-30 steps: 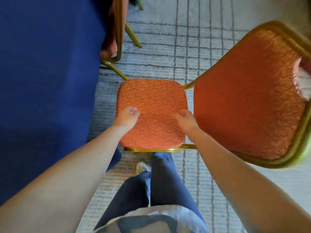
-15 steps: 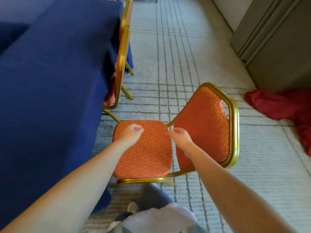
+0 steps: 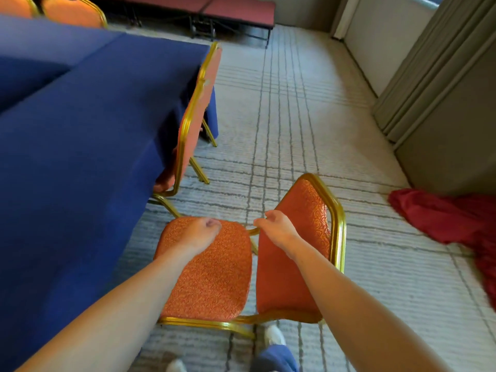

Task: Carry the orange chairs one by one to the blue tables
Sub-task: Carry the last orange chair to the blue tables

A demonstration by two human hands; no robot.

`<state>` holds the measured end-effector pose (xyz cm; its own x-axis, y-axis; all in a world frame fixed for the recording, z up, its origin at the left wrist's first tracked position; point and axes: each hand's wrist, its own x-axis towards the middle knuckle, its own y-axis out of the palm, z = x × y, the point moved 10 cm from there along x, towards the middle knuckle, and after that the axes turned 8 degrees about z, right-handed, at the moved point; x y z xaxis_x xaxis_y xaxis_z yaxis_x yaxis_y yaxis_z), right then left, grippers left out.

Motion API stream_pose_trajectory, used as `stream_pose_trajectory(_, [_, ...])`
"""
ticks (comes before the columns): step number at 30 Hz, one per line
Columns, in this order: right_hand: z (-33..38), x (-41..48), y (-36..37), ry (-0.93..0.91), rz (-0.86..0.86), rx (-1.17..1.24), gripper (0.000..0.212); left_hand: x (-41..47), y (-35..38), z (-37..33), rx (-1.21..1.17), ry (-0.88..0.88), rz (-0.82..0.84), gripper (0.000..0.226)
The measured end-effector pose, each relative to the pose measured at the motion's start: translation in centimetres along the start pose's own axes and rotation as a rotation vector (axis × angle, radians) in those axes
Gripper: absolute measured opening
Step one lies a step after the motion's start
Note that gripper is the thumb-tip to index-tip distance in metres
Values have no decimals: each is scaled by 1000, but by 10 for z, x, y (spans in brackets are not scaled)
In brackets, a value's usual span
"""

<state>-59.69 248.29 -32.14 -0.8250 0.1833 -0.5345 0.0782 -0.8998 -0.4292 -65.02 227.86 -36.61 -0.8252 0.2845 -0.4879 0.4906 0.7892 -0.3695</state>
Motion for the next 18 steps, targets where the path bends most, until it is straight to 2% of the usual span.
stream_pose_trajectory(8, [19, 62, -41, -156, 244, -219, 59, 6, 42, -19, -192, -81, -188, 21])
stream_pose_trajectory(12, [27, 75, -40, -216, 380, -359, 62, -8, 59, -14, -302, -151, -312, 11])
stream_pose_trajectory(18, [22, 85, -26, -290, 520, -506, 65, -24, 75, -1, -429, -254, -429, 8])
